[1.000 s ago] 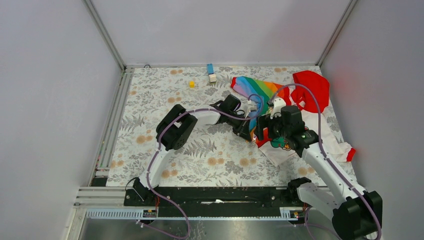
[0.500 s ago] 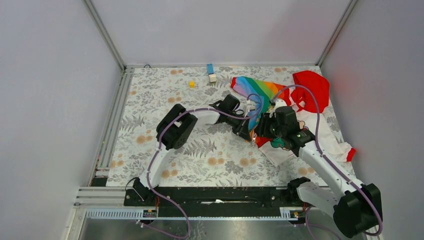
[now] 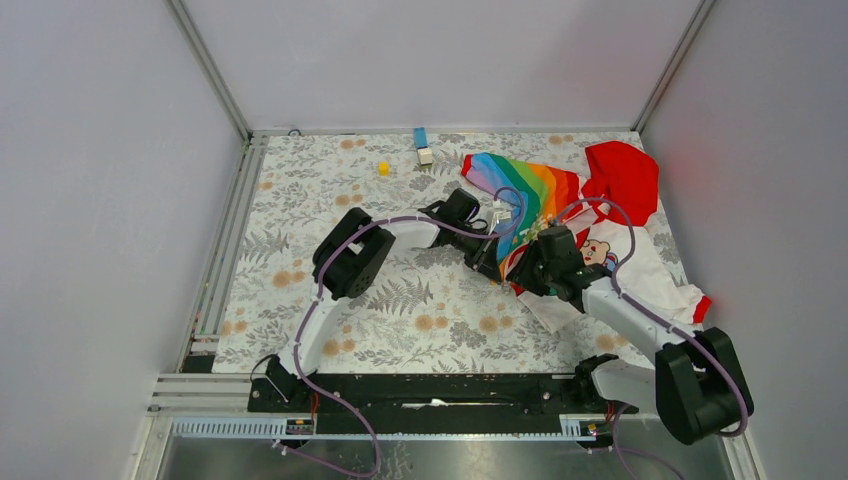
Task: Zip up the jacket
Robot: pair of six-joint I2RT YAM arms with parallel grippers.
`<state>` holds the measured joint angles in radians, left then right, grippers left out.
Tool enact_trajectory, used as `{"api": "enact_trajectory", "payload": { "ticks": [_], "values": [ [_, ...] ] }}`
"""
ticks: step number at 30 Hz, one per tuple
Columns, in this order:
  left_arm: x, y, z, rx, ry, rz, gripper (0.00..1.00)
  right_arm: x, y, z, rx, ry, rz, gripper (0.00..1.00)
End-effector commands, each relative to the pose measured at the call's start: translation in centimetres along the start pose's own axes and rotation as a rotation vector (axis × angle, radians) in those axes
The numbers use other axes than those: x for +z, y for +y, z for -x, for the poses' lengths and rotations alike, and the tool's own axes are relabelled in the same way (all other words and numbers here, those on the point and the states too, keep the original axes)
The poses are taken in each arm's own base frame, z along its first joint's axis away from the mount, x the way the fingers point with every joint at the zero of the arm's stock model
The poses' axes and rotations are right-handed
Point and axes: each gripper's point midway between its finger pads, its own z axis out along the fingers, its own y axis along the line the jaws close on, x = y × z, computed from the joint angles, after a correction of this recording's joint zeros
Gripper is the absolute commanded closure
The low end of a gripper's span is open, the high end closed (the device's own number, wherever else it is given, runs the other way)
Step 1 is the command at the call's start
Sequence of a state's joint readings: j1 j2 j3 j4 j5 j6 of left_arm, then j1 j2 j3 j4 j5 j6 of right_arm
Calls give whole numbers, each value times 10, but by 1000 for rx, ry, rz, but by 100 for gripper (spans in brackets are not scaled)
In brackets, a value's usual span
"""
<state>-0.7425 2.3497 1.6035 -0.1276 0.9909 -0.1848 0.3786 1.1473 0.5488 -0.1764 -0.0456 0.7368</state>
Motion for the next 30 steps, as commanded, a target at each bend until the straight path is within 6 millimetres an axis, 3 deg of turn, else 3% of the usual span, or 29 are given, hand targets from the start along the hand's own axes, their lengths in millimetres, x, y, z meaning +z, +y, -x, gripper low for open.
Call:
{"api": "enact_trajectory", "payload": {
  "ticks": [1,16,30],
  "values": [
    [2,8,-3,4,2,9,100,12,2,0,55,8,12,58],
    [2,6,-2,10,2,3,100,30,-13,-5,26,41,-66,59],
    [2,5,-3,11,3,0,100,39,1,-10,23,80,7,59]
  ]
}}
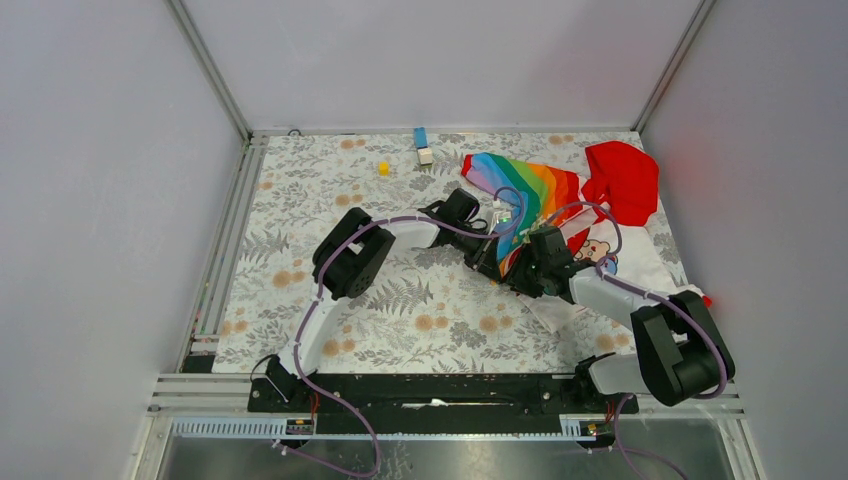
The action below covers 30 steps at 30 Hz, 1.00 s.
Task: Zip up the jacket
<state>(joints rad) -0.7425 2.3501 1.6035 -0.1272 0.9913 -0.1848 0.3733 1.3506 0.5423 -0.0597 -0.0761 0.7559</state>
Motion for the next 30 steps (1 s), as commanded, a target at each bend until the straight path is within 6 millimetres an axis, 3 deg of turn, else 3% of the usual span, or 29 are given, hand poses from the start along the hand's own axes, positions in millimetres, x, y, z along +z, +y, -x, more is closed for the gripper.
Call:
{"api": "enact_trajectory", "payload": {
  "ticks": [1,10,18,30],
  "values": [
    [2,5,-2,11,2,0,100,2,14,5,-7,0,61,59],
    [3,7,-3,5,4,2,100,0,23,12,-18,-56,131,62],
    [3,6,-4,8,5,1,100,3,32,17,-11,-68,158,72],
    [3,7,-4,4,6,1,100,6,21,9,4,-44,120,79]
  ]
}}
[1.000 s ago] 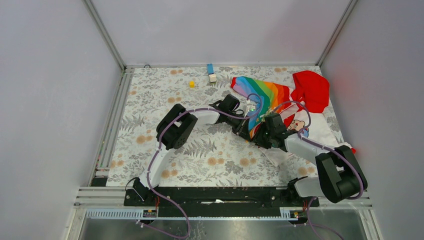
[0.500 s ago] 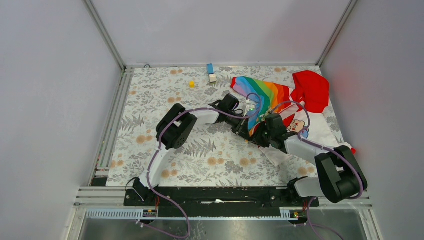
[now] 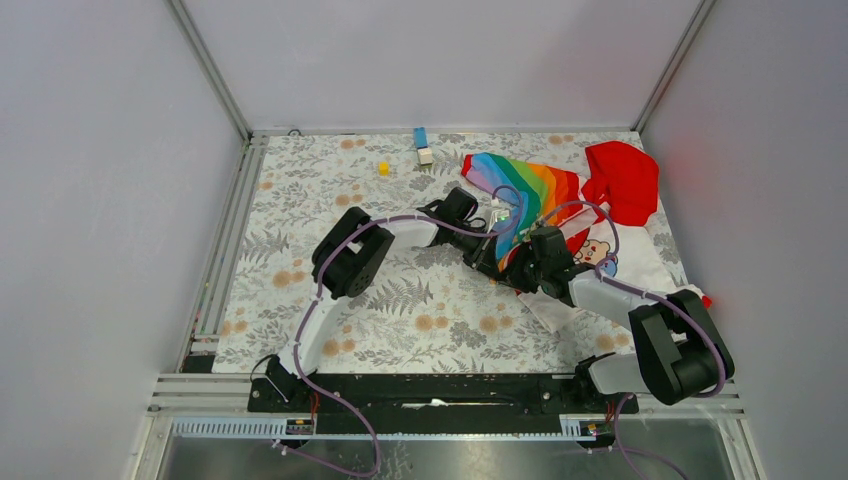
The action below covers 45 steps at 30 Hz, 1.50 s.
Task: Zip up the jacket
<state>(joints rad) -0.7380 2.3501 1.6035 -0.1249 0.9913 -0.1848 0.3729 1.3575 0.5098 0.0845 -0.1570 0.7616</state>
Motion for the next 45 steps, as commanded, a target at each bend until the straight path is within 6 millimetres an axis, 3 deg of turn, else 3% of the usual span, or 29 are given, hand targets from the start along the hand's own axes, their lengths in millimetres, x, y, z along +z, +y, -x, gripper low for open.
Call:
{"api": "enact_trajectory", "payload": {
  "ticks": [1,7,11,17,20,28,36,40,45],
  "values": [
    [5,5,-5,4,11,-2,100,3,-3,7,9,-35,-16,80],
    [6,5,-6,4,13,-5,100,3,-4,9,37,-49,-22,82],
    [6,6,-7,3,14,0,100,2,4,12,69,-65,11,99],
    [7,10,-7,-1,19,27,100,-17,10,29,150,-116,-42,100],
    [9,12,-9,1,26,45,100,-23,16,28,248,-71,-66,100],
    [13,10,-13,14,42,58,100,-8,28,24,612,145,-135,100],
    [15,9,-14,23,36,81,100,-7,26,66,999,-2,76,100],
    [21,8,-18,27,46,96,100,1,29,77,1182,17,155,100],
    [24,18,-22,9,52,141,100,-13,30,111,1283,-93,249,100]
  ]
}}
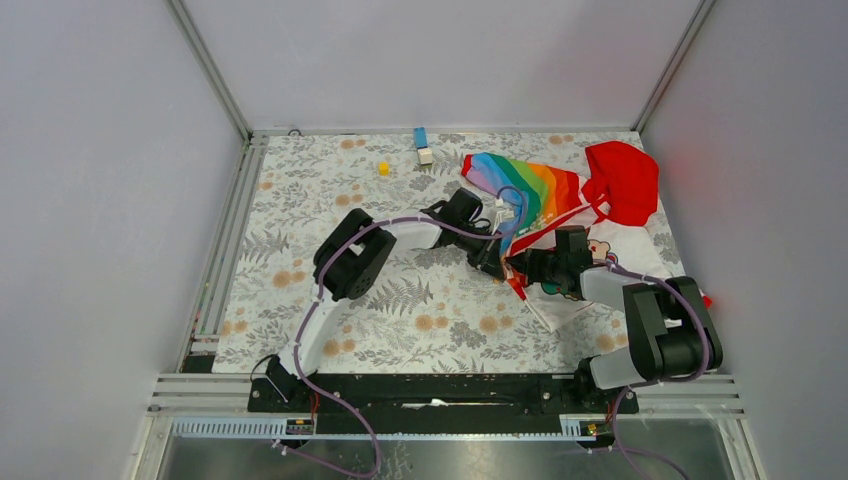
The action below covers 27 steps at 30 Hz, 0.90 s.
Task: Zip up the jacket
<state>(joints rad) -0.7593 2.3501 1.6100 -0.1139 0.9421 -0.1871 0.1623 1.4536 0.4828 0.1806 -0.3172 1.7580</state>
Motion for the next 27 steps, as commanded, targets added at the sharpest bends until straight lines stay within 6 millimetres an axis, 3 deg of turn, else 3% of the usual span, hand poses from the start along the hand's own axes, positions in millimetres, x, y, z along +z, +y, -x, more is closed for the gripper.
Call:
{"api": "enact_trajectory", "payload": {
  "ticks": [1,4,13,20,27],
  "values": [
    [16,17,-25,-14,57,112,100,-23,71,2,152,1,246,100],
    [15,17,-25,-12,57,116,100,-33,81,20,195,-53,282,100],
    [16,13,-24,13,63,130,100,-51,113,46,223,-118,350,100],
    [14,11,-24,22,66,144,100,-71,151,89,324,-219,413,100],
    [11,5,-25,28,72,142,100,-78,173,136,385,-335,402,100]
  ]
}}
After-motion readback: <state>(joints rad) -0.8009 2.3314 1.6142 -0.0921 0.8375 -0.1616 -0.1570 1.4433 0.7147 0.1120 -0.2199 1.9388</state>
